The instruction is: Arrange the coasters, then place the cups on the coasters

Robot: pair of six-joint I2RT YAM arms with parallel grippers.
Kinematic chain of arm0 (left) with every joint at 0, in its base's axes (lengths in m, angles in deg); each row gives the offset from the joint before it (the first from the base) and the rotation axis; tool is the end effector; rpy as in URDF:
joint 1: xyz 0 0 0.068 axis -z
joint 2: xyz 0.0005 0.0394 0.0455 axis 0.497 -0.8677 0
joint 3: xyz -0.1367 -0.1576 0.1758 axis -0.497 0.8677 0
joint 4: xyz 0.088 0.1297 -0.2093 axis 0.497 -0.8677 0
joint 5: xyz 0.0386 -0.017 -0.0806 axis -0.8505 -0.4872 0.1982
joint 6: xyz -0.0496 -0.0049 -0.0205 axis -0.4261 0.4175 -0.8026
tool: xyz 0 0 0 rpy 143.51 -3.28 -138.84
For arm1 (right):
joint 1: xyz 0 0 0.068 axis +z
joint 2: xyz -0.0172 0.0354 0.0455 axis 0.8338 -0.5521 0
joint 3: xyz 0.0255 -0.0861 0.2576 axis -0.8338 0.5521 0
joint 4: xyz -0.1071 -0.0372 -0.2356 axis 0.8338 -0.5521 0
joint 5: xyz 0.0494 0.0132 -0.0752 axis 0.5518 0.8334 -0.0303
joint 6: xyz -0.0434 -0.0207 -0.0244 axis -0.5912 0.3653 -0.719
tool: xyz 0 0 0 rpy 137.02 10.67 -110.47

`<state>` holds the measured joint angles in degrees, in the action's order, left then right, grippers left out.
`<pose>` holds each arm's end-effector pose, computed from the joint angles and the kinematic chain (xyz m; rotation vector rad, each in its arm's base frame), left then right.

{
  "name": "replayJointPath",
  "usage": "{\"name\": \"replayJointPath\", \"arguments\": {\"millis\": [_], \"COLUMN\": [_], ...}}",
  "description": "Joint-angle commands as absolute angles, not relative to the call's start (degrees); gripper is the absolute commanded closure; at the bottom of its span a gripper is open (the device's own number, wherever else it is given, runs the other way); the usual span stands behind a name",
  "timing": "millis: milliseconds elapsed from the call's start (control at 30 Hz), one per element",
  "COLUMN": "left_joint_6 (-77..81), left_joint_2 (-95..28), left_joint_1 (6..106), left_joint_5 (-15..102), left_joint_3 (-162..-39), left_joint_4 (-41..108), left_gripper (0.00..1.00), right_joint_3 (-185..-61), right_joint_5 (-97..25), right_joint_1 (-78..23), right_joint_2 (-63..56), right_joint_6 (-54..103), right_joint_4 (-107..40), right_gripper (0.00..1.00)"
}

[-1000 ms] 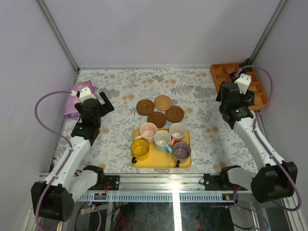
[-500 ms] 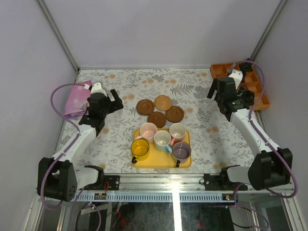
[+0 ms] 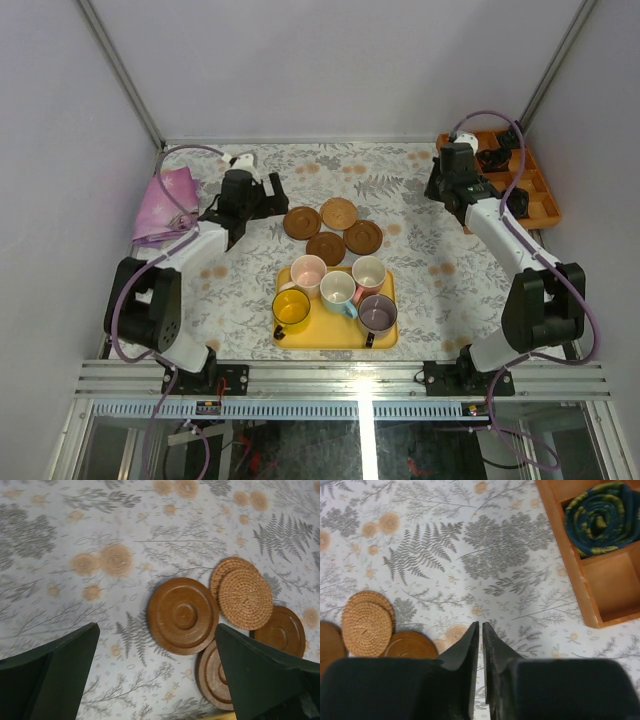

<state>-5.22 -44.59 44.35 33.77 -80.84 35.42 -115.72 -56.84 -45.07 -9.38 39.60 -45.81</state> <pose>0.3251 -0.0835 0.2371 -0.0974 2.1050 -0.3319 0.3442 0.0614 0.3006 0.3194 2.0778 0.1102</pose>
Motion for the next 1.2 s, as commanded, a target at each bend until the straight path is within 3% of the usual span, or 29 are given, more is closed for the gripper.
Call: {"name": "replayJointPath", "arguments": {"millis": [0, 333, 633, 833, 900, 1067, 1167], "left_joint_6": [-3.0, -5.7, -0.3, 2.1, 2.9, -1.4, -4.3], "left_joint_2": [-48.6, -55.1, -61.2, -58.3, -57.5, -61.3, -62.5], "left_joint_1": [46.4, 46.3, 45.6, 41.9, 41.9, 42.4, 44.4], "left_joint_5": [38.5, 46.1, 48.1, 54.1, 54.3, 57.5, 56.5], "left_joint_3": [-86.0, -93.9, -100.2, -96.9, -95.8, -97.4, -98.0], "left_joint_4": [39.4, 36.2, 29.3, 26.7, 26.7, 27.2, 29.9], "left_gripper": [0.00, 0.00, 0.00, 0.08, 0.15, 0.49, 0.80], "right_joint_3": [-119.4, -120.2, -136.2, -147.1, -148.7, -151.0, -150.3], "right_joint_5": [-50.0, -43.0, -43.7, -42.8, -43.1, -42.0, -41.2], "right_joint_1": [-44.3, -40.1, -32.6, -29.3, -29.2, -29.2, -29.2], "right_joint_2": [-11.3, -14.5, -30.1, -37.9, -40.1, -44.5, -46.6], "right_joint_6": [40.0, 37.8, 38.4, 39.6, 38.0, 33.6, 31.2], "right_joint_4": [-44.4, -39.5, -49.3, -58.1, -59.6, -60.9, -61.0], "right_gripper": [0.99, 1.00, 1.00, 1.00, 1.00, 1.00, 1.00]}}
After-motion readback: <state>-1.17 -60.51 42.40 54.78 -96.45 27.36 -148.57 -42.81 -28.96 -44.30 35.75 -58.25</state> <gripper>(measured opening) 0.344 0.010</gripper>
